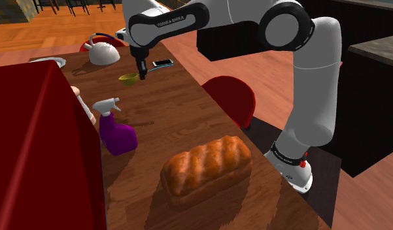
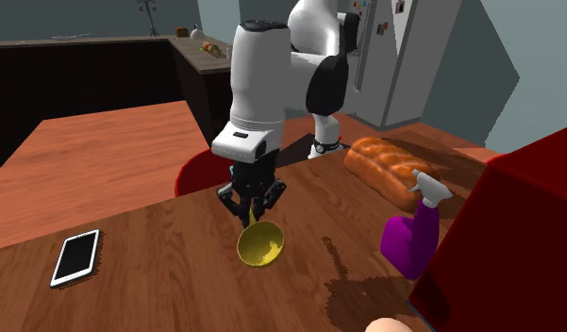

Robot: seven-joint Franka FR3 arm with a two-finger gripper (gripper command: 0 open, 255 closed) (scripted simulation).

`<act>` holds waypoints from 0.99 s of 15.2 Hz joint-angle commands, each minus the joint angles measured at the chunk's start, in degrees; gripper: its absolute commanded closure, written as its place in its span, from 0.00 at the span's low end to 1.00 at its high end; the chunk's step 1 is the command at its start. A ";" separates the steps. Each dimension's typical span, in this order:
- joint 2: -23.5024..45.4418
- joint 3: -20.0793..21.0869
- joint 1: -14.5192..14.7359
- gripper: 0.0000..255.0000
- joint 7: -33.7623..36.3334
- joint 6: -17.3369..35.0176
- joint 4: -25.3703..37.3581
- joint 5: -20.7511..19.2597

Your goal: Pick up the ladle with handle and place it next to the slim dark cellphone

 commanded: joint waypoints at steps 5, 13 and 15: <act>3.72 -1.36 -4.87 1.00 -7.18 -1.63 5.76 1.63; 12.40 -2.79 -11.12 1.00 -16.08 -6.66 19.75 3.49; 15.67 -3.07 -12.58 1.00 -18.15 -8.82 25.20 3.88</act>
